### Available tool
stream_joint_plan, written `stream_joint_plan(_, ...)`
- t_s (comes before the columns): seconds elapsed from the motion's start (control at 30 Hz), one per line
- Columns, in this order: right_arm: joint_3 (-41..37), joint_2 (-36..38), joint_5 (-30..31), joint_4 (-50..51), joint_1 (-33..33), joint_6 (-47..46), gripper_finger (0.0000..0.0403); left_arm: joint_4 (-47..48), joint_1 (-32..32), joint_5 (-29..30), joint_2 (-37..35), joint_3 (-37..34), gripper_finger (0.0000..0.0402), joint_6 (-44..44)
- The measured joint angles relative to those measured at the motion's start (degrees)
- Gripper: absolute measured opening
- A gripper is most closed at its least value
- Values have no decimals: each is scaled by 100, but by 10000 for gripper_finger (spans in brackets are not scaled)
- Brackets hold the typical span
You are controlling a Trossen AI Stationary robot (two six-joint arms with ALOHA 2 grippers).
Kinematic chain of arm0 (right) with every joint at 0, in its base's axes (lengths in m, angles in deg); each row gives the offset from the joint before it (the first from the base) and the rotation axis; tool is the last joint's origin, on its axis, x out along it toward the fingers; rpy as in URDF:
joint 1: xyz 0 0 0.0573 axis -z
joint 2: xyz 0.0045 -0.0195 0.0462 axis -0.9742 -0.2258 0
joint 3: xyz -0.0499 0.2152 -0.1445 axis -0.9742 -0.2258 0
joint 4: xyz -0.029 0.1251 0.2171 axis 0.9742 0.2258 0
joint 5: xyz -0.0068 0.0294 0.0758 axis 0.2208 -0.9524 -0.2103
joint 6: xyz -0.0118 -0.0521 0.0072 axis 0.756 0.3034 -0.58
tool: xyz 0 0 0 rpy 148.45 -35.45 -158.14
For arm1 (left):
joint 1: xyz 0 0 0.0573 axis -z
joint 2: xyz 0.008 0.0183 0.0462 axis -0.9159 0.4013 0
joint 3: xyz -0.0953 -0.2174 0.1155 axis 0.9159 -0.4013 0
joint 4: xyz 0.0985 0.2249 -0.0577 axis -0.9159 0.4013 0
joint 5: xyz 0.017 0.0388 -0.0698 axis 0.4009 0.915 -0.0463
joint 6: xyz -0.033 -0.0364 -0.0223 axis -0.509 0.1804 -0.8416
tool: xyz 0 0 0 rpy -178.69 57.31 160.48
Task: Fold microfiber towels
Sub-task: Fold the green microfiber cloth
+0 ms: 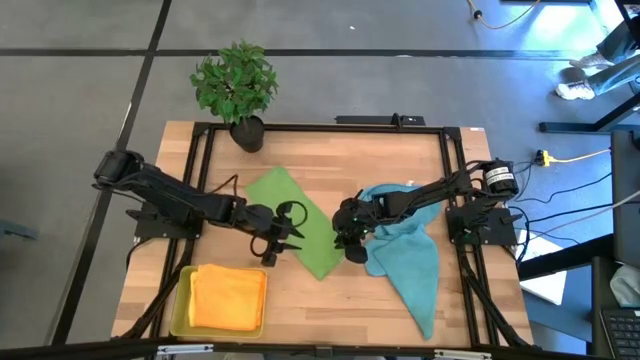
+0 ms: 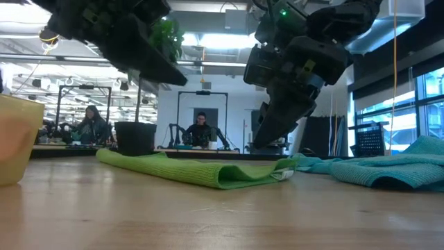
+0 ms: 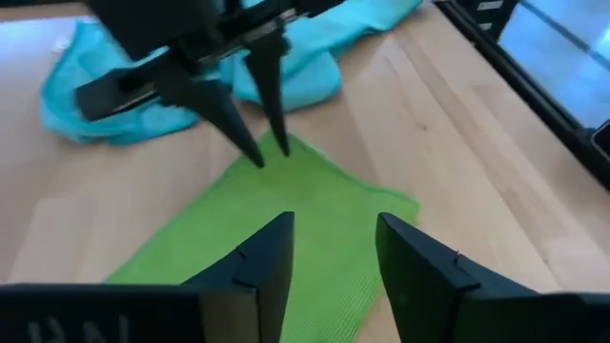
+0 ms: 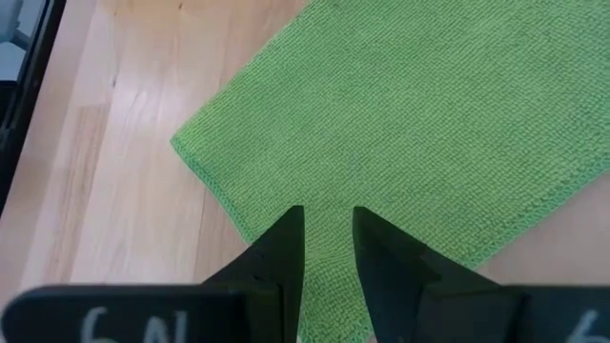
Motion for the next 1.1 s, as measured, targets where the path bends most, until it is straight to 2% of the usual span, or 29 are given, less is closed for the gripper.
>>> stream_joint_plan(0.23, 0, 0, 6, 12, 0, -22, 94, 100, 243, 27, 878, 491, 185, 126)
stream_joint_plan(0.4, 0, 0, 6, 16, 0, -13, 94, 341, 440, 474, 1456, 808, 190, 447)
stream_joint_plan(0.6, 0, 0, 4, 14, 0, 107, 94, 378, 752, 439, 2025, 1210, 191, 989)
stream_joint_plan(0.83, 0, 0, 5, 5, -2, 116, 94, 389, 992, 403, 2342, 1579, 191, 1064)
stream_joint_plan(1.1, 2, 0, 96, -38, -2, 110, 94, 575, 934, 484, 2416, 1692, 191, 1211)
